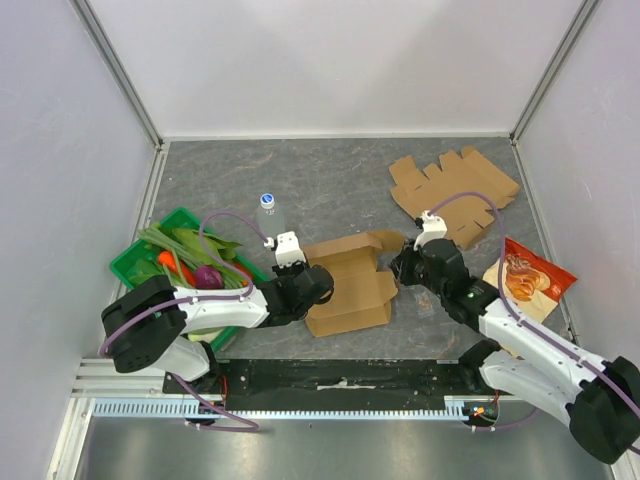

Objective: Fold the paper box

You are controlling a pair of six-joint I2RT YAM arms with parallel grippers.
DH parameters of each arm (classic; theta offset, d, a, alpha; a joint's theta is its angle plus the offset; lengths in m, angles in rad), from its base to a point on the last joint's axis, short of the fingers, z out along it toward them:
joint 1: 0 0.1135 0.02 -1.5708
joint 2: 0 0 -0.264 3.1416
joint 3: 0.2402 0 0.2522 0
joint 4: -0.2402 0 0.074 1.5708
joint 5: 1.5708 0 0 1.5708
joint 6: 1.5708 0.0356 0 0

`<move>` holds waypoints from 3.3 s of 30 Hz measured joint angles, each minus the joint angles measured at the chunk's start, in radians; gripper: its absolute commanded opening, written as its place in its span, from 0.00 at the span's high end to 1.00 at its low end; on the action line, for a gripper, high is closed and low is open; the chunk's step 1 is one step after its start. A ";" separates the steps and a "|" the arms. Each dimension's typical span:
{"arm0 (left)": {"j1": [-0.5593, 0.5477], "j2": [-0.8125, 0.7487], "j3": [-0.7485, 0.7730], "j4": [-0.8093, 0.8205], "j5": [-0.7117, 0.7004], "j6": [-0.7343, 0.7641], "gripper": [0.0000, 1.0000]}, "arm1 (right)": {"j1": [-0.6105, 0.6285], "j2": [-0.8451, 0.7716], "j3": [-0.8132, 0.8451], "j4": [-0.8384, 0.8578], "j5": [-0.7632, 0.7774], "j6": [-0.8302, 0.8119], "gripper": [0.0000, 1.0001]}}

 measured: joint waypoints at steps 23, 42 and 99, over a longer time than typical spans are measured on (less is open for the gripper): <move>-0.012 0.019 0.047 -0.069 0.000 0.055 0.98 | 0.048 0.328 0.288 -0.087 -0.004 -0.222 0.99; -0.013 0.023 0.051 -0.090 -0.013 0.045 0.98 | 0.053 0.247 0.200 -0.070 0.089 -0.206 1.00; -0.015 0.026 0.055 -0.084 -0.014 0.065 0.98 | -0.062 0.426 0.670 -0.566 0.055 -0.444 0.35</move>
